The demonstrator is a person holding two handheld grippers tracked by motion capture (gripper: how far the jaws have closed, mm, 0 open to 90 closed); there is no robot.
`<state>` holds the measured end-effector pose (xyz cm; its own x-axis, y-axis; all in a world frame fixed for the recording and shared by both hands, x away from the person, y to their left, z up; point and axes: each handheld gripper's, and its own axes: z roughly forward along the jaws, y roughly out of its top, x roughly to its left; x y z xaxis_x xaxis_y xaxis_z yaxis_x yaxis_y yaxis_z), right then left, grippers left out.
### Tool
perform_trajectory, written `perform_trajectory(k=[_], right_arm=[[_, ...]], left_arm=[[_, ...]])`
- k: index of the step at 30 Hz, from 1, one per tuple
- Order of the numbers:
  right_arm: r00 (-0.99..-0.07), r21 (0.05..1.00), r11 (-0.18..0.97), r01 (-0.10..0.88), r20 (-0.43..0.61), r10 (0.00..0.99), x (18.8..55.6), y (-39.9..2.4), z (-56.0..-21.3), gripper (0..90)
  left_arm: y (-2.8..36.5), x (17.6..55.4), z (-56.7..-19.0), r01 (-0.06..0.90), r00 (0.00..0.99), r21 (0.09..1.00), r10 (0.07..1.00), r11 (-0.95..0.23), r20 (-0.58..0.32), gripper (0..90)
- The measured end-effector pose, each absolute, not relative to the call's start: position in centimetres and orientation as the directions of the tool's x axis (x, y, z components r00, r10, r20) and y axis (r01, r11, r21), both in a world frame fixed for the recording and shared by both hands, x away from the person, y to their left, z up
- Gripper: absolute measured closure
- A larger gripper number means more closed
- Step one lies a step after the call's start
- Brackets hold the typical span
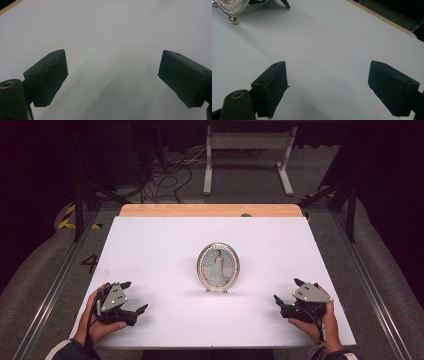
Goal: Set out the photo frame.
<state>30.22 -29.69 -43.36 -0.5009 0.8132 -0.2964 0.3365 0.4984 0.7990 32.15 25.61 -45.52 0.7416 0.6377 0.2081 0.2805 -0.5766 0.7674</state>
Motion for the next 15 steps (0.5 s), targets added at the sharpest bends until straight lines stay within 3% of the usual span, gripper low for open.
perform_trajectory(k=[15], right_arm=[[-0.448,0.811,0.451,0.374,-0.268,0.853,29.2,-32.4,-44.0,15.8]], left_arm=[[28.2,31.6,-46.2,0.334,0.71,0.778,0.685,-0.531,0.163,9.3]])
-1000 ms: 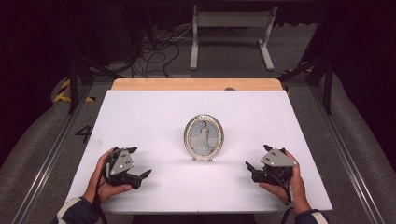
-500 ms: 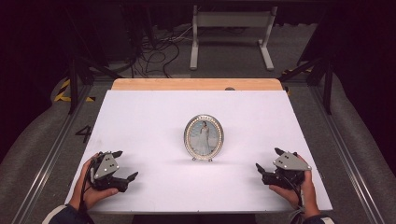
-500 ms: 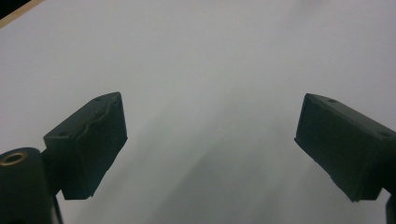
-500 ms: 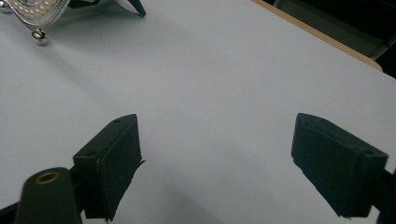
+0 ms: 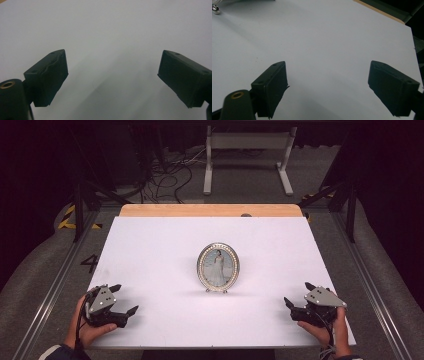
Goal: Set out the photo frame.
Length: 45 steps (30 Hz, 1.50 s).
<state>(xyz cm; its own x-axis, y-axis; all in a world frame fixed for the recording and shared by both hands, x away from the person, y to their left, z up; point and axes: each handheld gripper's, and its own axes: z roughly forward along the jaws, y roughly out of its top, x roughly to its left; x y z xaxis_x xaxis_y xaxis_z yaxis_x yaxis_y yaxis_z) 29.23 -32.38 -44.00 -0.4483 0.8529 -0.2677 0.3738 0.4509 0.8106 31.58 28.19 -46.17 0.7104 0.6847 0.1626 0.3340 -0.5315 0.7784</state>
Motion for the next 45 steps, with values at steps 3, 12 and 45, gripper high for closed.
perform_trajectory(k=[3,12,45], right_arm=[[-0.441,0.814,0.441,0.379,-0.261,0.859,29.1,-32.7,-44.1,15.8],[-0.428,0.818,0.422,0.392,-0.244,0.87,28.9,-33.4,-44.6,15.6],[-0.455,0.809,0.437,0.393,-0.242,0.857,28.9,-32.7,-45.2,14.9]], left_arm=[[28.6,31.4,-46.3,0.345,0.699,0.779,0.697,-0.524,0.159,9.3],[29.9,30.9,-46.6,0.362,0.692,0.78,0.707,-0.511,0.142,9.2],[29.3,31.3,-46.5,0.362,0.683,0.8,0.721,-0.477,0.121,8.8]])
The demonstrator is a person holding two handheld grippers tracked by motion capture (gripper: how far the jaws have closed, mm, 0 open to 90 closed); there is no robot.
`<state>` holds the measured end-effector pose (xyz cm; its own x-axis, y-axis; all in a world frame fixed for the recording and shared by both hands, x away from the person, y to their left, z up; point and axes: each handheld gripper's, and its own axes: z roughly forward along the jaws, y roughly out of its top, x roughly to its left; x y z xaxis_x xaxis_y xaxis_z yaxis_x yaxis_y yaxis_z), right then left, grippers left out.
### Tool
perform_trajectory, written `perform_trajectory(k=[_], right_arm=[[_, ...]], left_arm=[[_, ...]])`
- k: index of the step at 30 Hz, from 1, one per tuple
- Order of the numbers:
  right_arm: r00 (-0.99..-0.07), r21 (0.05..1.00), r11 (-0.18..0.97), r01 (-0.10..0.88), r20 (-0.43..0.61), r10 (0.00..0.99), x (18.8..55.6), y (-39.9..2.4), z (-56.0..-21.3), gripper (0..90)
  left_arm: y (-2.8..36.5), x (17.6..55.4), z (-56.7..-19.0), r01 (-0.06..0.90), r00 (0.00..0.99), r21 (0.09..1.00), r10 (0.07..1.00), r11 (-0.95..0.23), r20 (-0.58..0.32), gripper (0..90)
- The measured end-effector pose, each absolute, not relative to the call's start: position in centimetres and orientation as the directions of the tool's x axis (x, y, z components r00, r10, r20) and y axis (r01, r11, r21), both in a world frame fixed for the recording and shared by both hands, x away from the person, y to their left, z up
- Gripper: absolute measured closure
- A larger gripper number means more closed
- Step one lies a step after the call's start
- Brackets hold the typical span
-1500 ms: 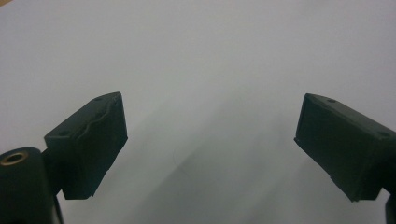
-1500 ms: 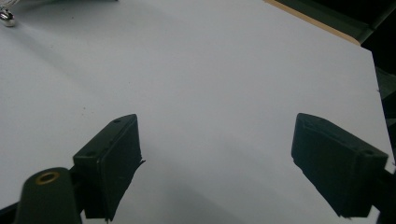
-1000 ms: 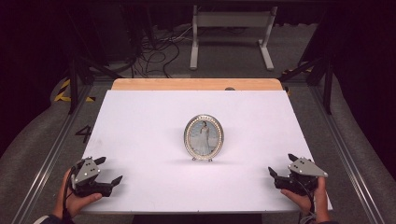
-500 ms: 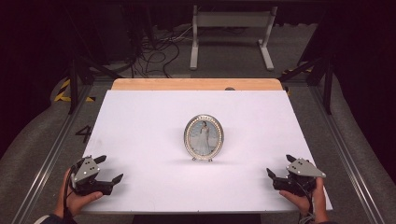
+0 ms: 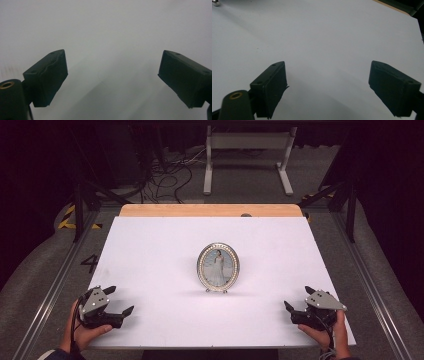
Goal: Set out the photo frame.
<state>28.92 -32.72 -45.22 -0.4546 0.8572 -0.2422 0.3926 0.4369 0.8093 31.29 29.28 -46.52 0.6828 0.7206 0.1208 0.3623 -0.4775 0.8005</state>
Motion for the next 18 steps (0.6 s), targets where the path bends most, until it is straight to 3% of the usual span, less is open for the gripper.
perform_trajectory(k=[18], right_arm=[[-0.441,0.813,0.428,0.395,-0.241,0.865,28.85,-32.85,-45.21,14.2]], left_arm=[[29.09,31.64,-46.54,0.372,0.666,0.799,0.736,-0.473,0.126,8.5]])
